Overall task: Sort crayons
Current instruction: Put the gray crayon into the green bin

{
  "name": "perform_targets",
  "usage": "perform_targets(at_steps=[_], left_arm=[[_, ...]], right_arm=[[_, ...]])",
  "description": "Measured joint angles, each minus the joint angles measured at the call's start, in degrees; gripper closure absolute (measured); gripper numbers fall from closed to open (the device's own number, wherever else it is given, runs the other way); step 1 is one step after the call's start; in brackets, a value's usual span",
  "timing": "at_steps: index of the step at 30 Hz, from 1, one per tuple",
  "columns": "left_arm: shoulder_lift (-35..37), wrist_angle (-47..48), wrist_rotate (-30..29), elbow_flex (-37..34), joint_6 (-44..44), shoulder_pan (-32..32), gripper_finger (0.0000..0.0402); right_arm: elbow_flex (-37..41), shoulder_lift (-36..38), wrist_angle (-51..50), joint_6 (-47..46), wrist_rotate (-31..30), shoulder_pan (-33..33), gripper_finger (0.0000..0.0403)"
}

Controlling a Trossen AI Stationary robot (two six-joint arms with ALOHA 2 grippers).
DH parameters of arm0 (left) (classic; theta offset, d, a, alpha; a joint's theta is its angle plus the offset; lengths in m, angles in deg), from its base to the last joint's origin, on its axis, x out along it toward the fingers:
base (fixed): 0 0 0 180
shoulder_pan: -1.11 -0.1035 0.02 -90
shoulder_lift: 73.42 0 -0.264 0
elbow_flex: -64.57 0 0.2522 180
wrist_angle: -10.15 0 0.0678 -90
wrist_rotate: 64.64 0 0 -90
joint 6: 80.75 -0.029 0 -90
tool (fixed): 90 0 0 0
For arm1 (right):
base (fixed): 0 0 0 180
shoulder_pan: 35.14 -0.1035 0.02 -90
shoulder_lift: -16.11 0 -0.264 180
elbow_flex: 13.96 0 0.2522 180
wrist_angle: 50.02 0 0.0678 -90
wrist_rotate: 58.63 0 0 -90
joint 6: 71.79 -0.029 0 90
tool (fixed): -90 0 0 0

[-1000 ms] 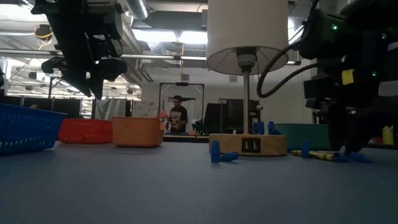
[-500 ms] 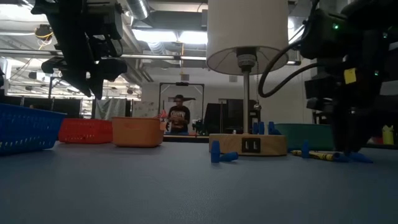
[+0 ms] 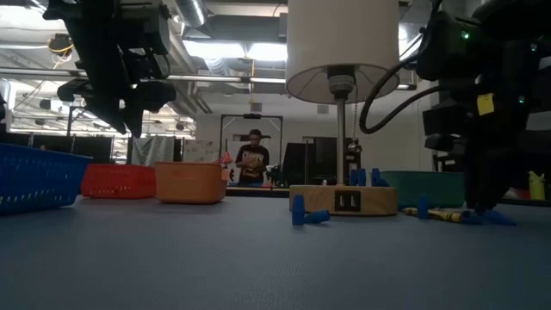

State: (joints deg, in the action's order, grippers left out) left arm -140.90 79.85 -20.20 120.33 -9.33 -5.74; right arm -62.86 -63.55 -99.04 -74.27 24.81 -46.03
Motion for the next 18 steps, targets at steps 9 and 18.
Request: perform_targets(at_steps=[9, 18], left_arm=[[-0.01, -0.05, -0.04, -0.02, 0.0, 0.02, 0.0283], [0.0, -0.07, -0.04, -0.02, 0.0, 0.02, 0.0283]], right_arm=[[-5.34, 1.03, -9.68, 0.39, -9.15, 0.09, 0.0388], [-9.21, 1.03, -22.2, -0.11, -22.66, 0.09, 0.0383]])
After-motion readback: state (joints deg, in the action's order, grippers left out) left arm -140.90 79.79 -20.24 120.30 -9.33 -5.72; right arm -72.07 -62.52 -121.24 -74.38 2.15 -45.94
